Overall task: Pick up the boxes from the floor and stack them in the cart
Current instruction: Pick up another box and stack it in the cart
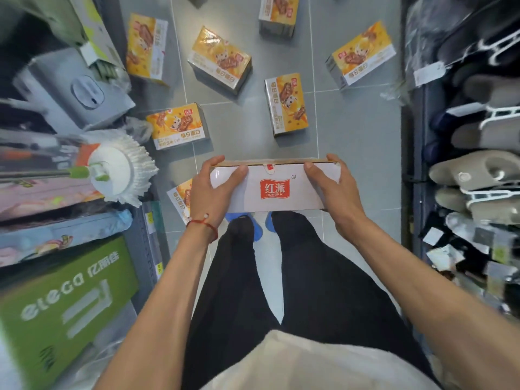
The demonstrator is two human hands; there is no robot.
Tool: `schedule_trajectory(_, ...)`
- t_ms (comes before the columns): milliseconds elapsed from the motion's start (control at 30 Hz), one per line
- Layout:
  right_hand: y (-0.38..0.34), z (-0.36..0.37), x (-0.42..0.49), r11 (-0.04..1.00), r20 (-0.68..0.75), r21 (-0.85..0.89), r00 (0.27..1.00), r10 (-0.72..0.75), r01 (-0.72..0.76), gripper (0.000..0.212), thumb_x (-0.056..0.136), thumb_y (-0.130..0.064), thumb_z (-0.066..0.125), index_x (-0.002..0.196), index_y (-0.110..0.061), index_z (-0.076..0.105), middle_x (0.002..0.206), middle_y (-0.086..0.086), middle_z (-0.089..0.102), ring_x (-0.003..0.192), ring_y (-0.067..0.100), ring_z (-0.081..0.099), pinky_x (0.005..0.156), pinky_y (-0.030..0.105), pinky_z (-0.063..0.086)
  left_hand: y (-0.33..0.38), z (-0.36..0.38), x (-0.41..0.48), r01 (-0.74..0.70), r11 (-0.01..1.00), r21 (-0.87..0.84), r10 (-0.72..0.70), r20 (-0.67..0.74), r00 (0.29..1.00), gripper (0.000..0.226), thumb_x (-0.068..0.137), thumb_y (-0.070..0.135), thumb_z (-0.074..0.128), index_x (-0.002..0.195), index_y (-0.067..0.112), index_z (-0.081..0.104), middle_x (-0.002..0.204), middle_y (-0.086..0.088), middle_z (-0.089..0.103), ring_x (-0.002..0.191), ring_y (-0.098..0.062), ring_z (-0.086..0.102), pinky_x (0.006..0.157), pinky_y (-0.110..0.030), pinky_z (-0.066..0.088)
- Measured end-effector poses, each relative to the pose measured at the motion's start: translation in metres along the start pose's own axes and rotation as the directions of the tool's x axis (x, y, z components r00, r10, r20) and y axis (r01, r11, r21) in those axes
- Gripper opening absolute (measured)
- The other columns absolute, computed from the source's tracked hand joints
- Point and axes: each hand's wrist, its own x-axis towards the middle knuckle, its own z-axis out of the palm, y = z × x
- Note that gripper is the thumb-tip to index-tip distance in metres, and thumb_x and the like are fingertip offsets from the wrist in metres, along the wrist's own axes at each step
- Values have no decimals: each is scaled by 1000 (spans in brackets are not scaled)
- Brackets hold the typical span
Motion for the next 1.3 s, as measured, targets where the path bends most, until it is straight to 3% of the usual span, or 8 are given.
schedule_trajectory(200, -12, -12, -59, 992, -95, 128, 995, 6, 6, 69, 94, -53, 68, 152, -38, 35, 113, -10, 66, 105, 14, 66, 87, 36, 60, 36, -22, -37, -94, 996, -11, 94, 57, 994, 41, 89, 44, 70, 123, 26, 56, 115, 3, 64, 94, -9, 63, 67, -18, 45)
schedule_trajectory(400, -24, -13, -117, 970, -149, 245, 989, 25, 12, 65, 94, -48, 71, 149, -35, 37, 119, -3, 67, 97, 12, 68, 57, 20, 56, 45, -46, -62, -129, 992, 11, 125, 168, 978, 41, 83, 62, 64, 116, 40, 51, 113, 1, 65, 101, -20, 64, 84, -37, 54)
schedule_trajectory(533, -18, -4, -163, 935, -249, 352, 967, 47, 45, 62, 96, -42, 70, 148, -32, 39, 105, -10, 64, 88, 7, 66, 49, 15, 52, 48, -61, -73, -190, 982, -1, 185, 234, 955, 34, 93, 47, 64, 122, 32, 54, 103, 16, 58, 94, -5, 57, 74, -27, 47)
schedule_trajectory(667, -1, 14, -204, 868, -312, 495, 941, 128, 46, 65, 95, -41, 72, 151, -33, 39, 116, -3, 67, 96, 11, 67, 72, 31, 61, 51, -73, -84, -264, 964, 35, 239, 323, 915, 33, 93, 44, 64, 124, 32, 57, 105, 19, 54, 95, -2, 54, 71, -25, 43)
schedule_trajectory(800, 26, 25, -239, 792, -367, 608, 905, 215, 59, 67, 94, -42, 73, 151, -32, 40, 124, 0, 67, 96, 11, 69, 63, 24, 58, 52, -73, -106, -331, 936, 120, 253, 424, 870, 31, 93, 46, 64, 121, 35, 57, 100, 23, 52, 91, -2, 54, 69, -23, 44)
schedule_trajectory(967, 73, 29, -278, 727, -424, 682, 853, 303, 80, 71, 89, -50, 75, 150, -34, 42, 123, -4, 68, 110, 16, 68, 97, 44, 58, 40, -61, -138, -433, 870, 235, 251, 546, 799, 26, 94, 50, 60, 117, 40, 54, 106, 13, 57, 98, -14, 59, 88, -38, 53)
schedule_trajectory(1100, 113, 28, -310, 660, -456, 743, 808, 374, 113, 65, 92, -50, 72, 148, -34, 42, 118, -8, 66, 104, 11, 65, 90, 36, 56, 24, -42, -173, -484, 826, 290, 213, 634, 743, 27, 97, 52, 55, 121, 40, 51, 112, 2, 60, 102, -23, 63, 94, -46, 55)
schedule_trajectory(1300, 196, 30, -363, 515, -473, 836, 727, 498, 192, 83, 79, -62, 77, 151, -39, 43, 134, -6, 63, 115, 16, 64, 104, 48, 54, -16, -7, -241, -585, 753, 301, 213, 730, 649, 19, 95, 48, 59, 113, 40, 56, 109, 3, 60, 97, -19, 63, 77, -32, 53)
